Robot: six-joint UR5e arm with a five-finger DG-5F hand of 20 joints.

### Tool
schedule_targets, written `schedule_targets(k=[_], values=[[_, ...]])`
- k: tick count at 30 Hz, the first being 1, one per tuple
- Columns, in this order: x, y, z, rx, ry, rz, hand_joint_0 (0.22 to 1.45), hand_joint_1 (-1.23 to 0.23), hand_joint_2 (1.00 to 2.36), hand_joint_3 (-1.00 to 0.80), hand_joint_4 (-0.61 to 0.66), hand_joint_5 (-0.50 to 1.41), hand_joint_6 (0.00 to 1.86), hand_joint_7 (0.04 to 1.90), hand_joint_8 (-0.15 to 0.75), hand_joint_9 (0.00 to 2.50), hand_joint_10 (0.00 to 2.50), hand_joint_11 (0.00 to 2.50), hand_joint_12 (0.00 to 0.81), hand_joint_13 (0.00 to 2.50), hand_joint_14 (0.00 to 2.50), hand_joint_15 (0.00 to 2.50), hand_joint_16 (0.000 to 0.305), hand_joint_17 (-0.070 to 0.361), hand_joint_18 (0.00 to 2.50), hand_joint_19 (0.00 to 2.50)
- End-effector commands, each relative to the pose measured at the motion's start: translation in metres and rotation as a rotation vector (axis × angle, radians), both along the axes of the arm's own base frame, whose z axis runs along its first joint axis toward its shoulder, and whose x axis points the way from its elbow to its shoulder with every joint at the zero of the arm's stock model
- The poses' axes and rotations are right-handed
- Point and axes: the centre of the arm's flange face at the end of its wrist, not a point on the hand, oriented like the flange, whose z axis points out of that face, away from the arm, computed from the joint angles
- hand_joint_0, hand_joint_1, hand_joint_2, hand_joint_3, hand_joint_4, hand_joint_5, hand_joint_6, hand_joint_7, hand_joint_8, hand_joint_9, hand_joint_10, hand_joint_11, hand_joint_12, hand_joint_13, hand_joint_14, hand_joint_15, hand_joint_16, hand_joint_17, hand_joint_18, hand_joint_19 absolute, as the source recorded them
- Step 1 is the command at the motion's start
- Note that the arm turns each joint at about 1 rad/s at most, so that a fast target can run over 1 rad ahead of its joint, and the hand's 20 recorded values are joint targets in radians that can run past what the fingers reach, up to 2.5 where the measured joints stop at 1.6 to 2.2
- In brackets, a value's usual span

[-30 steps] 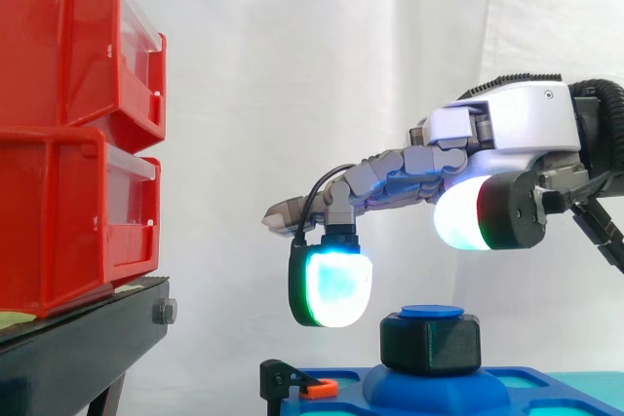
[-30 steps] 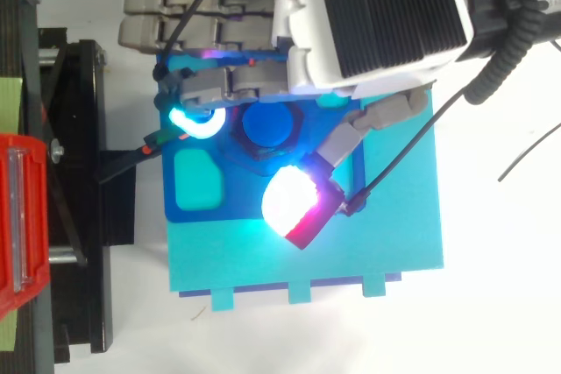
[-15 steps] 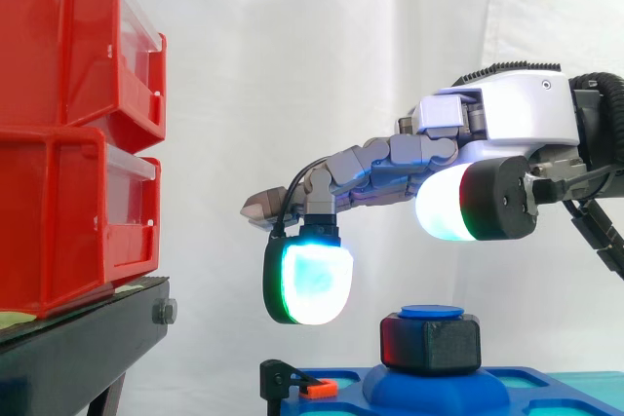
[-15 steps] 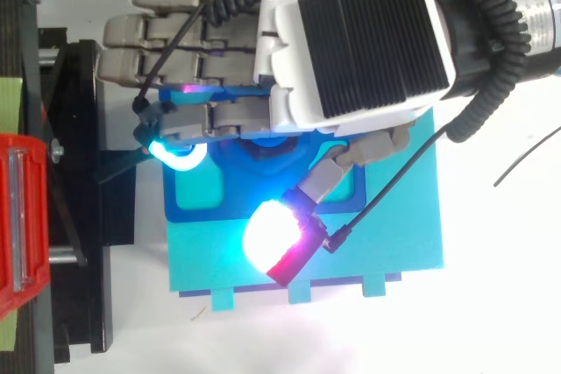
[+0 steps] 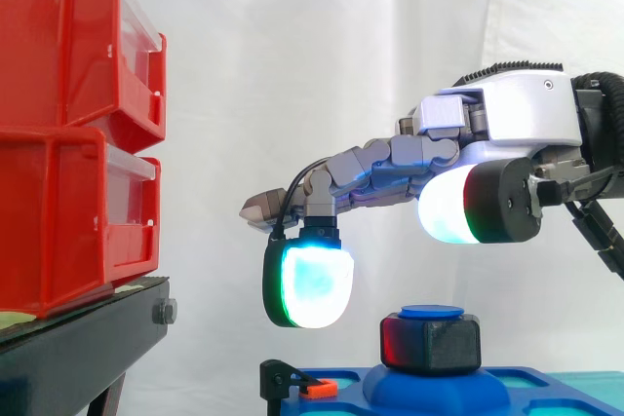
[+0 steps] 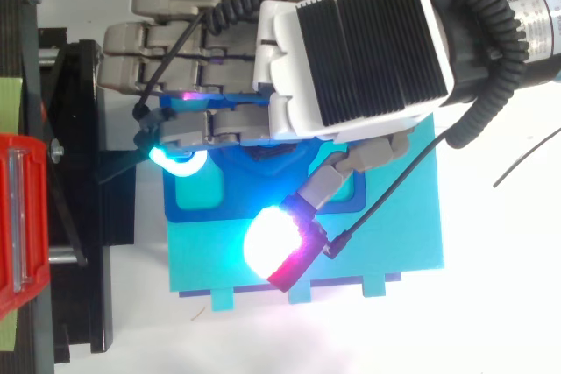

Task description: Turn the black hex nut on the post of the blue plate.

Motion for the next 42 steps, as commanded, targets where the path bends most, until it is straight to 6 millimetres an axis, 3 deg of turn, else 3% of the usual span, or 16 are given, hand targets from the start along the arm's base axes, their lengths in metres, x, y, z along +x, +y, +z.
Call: schedule_targets(k=[1, 15, 42], values=[[0.000, 0.000, 0.000, -0.001, 0.003, 0.000, 0.44, -0.19, 1.00, -0.50, 0.20, -0.22, 0.50, 1.04, 0.241, 0.12, 0.00, 0.02, 0.372, 0.08, 0.00, 0.03, 0.058, 0.131, 0.00, 0.09], [-0.009, -0.005, -0.015, -0.006, 0.046, -0.004, 0.44, -0.21, 1.00, -0.50, 0.20, -0.21, 0.50, 1.03, 0.248, 0.15, 0.00, 0.00, 0.374, 0.11, 0.00, 0.01, 0.059, 0.132, 0.00, 0.07], [-0.015, -0.036, -0.011, -0.001, 0.020, 0.018, 0.45, -0.22, 1.00, -0.50, 0.20, -0.21, 0.50, 1.03, 0.249, 0.15, 0.00, 0.00, 0.374, 0.11, 0.00, 0.01, 0.059, 0.133, 0.00, 0.06]])
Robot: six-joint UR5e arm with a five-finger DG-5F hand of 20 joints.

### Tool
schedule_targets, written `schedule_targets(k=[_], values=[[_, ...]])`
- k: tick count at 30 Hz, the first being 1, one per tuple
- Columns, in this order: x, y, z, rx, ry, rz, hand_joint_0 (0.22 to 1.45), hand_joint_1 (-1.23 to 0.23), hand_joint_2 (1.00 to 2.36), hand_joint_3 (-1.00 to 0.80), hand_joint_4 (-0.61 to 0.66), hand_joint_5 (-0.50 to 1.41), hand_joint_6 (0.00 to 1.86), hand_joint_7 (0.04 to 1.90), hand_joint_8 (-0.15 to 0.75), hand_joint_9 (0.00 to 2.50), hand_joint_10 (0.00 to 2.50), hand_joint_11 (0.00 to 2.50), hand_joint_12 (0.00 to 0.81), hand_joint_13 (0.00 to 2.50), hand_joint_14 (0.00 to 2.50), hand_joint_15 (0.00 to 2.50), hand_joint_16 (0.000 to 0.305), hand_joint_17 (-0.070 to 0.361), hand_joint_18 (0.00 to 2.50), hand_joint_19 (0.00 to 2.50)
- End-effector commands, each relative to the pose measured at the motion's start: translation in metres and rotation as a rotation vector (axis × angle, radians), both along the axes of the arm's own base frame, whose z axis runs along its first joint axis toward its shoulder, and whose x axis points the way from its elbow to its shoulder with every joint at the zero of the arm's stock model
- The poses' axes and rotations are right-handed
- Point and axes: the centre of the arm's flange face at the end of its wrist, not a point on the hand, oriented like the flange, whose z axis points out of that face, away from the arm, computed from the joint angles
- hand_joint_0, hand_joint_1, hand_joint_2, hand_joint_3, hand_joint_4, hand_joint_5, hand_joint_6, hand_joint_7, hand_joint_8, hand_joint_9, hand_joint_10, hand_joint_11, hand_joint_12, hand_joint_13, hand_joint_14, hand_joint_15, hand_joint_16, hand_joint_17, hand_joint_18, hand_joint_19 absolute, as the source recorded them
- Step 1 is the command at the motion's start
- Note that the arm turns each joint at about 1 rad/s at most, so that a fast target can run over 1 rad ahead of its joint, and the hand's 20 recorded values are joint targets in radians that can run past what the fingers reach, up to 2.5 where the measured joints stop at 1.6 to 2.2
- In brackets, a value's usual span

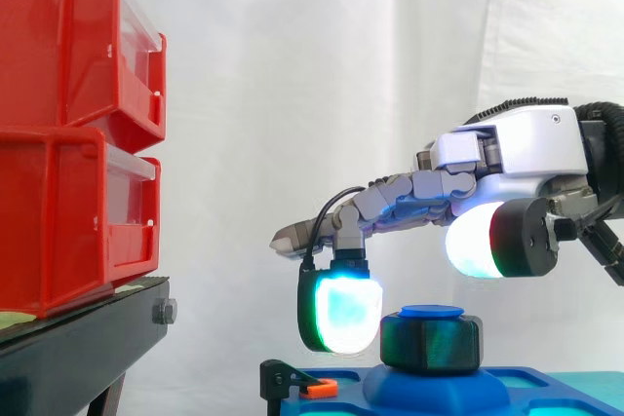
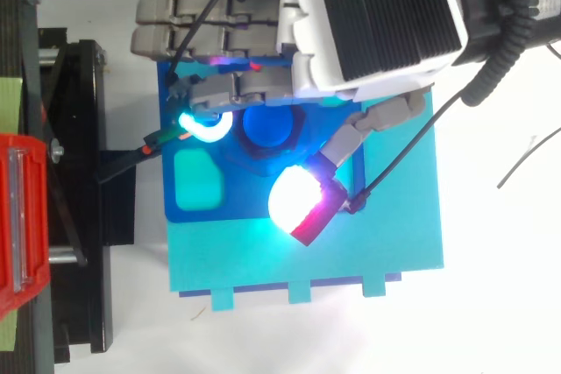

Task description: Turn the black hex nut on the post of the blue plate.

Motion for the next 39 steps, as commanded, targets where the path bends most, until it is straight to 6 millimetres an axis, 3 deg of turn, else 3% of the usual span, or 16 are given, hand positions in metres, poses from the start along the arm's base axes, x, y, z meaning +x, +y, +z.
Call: schedule_targets(k=[1, 39], values=[[-0.001, -0.006, 0.001, 0.000, -0.009, 0.007, 0.45, -0.22, 1.00, -0.50, 0.20, -0.21, 0.50, 1.03, 0.248, 0.15, 0.00, 0.00, 0.374, 0.11, 0.00, 0.01, 0.059, 0.133, 0.00, 0.06], [-0.020, -0.058, 0.001, 0.005, -0.013, 0.032, 0.45, -0.27, 1.00, -0.50, 0.20, -0.21, 0.50, 1.03, 0.245, 0.15, 0.00, 0.00, 0.370, 0.12, 0.00, 0.01, 0.058, 0.131, 0.00, 0.06]])
